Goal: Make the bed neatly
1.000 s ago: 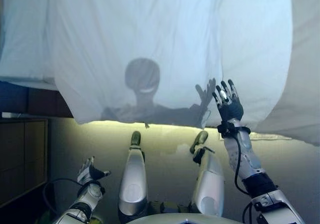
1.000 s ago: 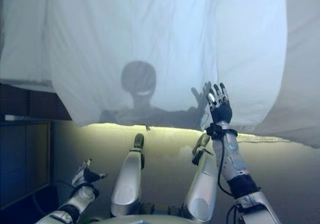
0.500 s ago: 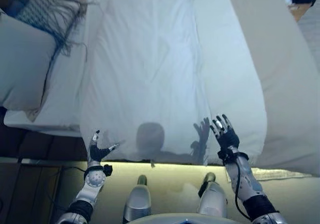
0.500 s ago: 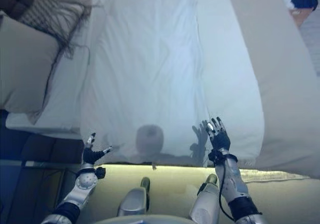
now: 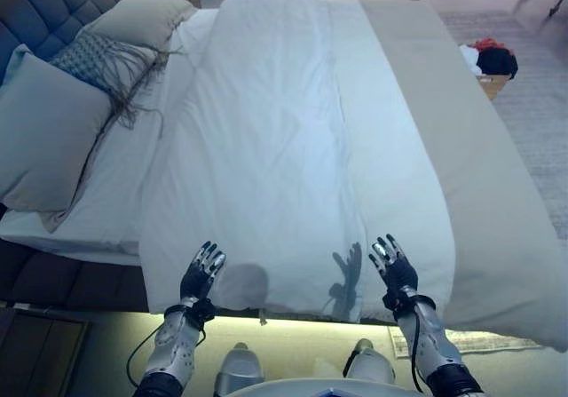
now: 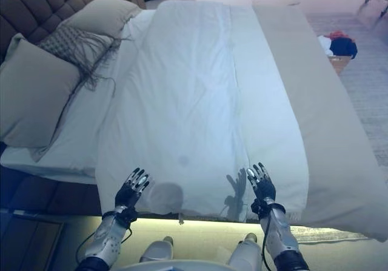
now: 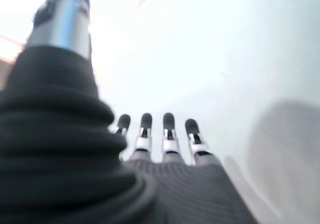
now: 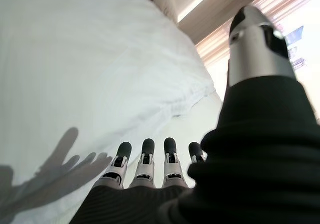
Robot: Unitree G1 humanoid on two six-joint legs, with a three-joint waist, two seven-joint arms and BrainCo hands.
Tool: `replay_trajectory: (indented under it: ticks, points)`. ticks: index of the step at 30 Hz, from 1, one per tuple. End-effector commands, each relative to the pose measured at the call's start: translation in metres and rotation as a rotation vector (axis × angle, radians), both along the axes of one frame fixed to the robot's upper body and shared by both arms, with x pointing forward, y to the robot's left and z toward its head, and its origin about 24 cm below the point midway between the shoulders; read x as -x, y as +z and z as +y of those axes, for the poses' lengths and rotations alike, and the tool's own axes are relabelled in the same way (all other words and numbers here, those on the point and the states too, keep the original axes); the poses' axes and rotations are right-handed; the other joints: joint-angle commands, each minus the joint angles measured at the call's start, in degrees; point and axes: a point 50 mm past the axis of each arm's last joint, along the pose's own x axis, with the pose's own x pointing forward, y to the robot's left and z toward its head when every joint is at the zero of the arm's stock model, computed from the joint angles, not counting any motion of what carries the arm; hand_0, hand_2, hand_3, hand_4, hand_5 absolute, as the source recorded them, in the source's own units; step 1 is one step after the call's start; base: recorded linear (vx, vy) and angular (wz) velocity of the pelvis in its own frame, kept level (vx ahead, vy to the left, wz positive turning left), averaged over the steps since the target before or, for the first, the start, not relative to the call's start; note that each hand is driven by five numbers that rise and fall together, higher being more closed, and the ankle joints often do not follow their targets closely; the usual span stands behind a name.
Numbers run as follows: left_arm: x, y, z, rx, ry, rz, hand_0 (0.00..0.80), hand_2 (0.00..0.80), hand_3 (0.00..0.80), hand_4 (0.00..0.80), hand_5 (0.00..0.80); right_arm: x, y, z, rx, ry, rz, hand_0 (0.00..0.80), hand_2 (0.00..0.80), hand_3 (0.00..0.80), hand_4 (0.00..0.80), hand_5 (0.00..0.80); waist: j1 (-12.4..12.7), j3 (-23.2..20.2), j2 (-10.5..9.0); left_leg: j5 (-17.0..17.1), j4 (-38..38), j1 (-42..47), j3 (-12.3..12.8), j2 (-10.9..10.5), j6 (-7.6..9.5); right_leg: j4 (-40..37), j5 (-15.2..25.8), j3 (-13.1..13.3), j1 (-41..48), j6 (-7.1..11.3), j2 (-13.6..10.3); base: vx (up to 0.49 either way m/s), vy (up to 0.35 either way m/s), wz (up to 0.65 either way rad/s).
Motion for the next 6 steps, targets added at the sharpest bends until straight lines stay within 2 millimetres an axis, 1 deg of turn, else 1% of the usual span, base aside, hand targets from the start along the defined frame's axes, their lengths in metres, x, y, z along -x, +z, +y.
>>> replay_trajectory:
  ticks: [1,3,4,6]
  points:
    - [-0.0285,0.035,0.0059,-0.076,-0.068,-0.145,0.0,0.0,0.0,0.0,0.0,-0.0157,0.0166,0.0145,-0.084,-0.02,-0.111,0.0,0.0,0.0,0.0,0.0,0.91,0.39,-2.88,4.08,2.2,-1.54,1.23,-0.57,4.16,-12.83,10.46,0.29,12.81,5.82,-4.27,0.043,0.007,0.4]
    - [-0.031,0.0371,0.0034,-0.075,-0.066,-0.14,0.0,0.0,0.0,0.0,0.0,-0.0171,0.0155,0.0192,-0.082,-0.011,-0.101,0.0,0.0,0.0,0.0,0.0,1.21,-0.02,-2.9,4.22,1.82,-0.93,1.24,-0.24,4.0,-13.59,9.9,-0.33,13.63,5.72,-4.08,0.037,0.033,0.43]
    - [-0.0309,0.037,0.004,-0.079,-0.059,-0.132,0.0,0.0,0.0,0.0,0.0,-0.0175,0.0154,0.0206,-0.072,-0.004,-0.097,0.0,0.0,0.0,0.0,0.0,1.3,-0.11,-2.87,4.32,1.5,-0.64,1.3,-0.14,3.95,-13.81,9.78,-0.37,13.84,5.68,-3.97,0.033,0.038,0.31]
    - [-0.0304,0.036,0.0069,-0.126,-0.044,-0.105,0.0,0.0,0.0,0.0,0.0,-0.0182,0.0157,0.0219,-0.046,0.001,-0.093,0.0,0.0,0.0,0.0,0.0,1.49,-0.28,-2.86,4.61,0.79,-0.15,1.3,0.02,3.85,-14.17,9.6,-0.13,14.12,5.62,-3.6,0.023,0.023,0.17]
